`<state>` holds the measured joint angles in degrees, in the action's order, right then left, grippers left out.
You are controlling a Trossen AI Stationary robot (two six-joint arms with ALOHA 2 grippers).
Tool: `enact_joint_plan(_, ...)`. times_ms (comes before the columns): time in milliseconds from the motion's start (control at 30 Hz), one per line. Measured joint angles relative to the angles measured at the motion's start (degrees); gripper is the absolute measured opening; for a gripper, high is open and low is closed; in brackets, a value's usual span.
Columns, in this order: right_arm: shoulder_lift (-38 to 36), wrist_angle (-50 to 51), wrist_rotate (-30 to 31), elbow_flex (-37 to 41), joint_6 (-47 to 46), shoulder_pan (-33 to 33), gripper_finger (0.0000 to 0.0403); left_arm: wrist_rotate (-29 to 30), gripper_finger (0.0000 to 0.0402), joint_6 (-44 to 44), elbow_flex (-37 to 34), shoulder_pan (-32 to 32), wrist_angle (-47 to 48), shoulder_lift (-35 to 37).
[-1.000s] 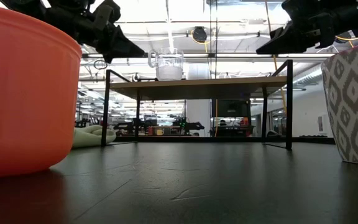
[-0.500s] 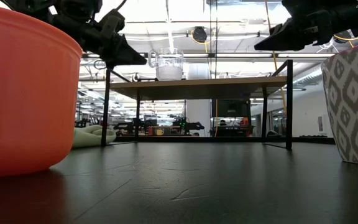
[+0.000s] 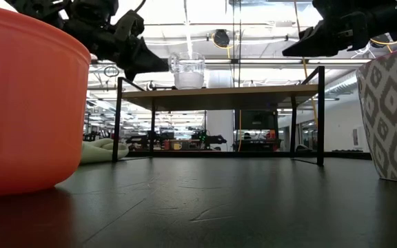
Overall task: Stack small to large cups/mugs on shelf
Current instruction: Put the transparent mug on the shelf
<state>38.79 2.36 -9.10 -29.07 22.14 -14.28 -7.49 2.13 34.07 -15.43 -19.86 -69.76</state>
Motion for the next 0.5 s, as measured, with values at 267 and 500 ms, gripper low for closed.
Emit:
enact_joint_plan(267,0.0,-0.8,0.0,1.5,0.0,0.0,0.0,1.2,0.0,-0.7,3.0,2.6,2.7,0.0)
enact_joint_plan(500,0.0,-0.8,0.0,1.8,-0.2,0.0,0.0,3.7,0.0,-1.6,5.1,2.8,7.9,0.0)
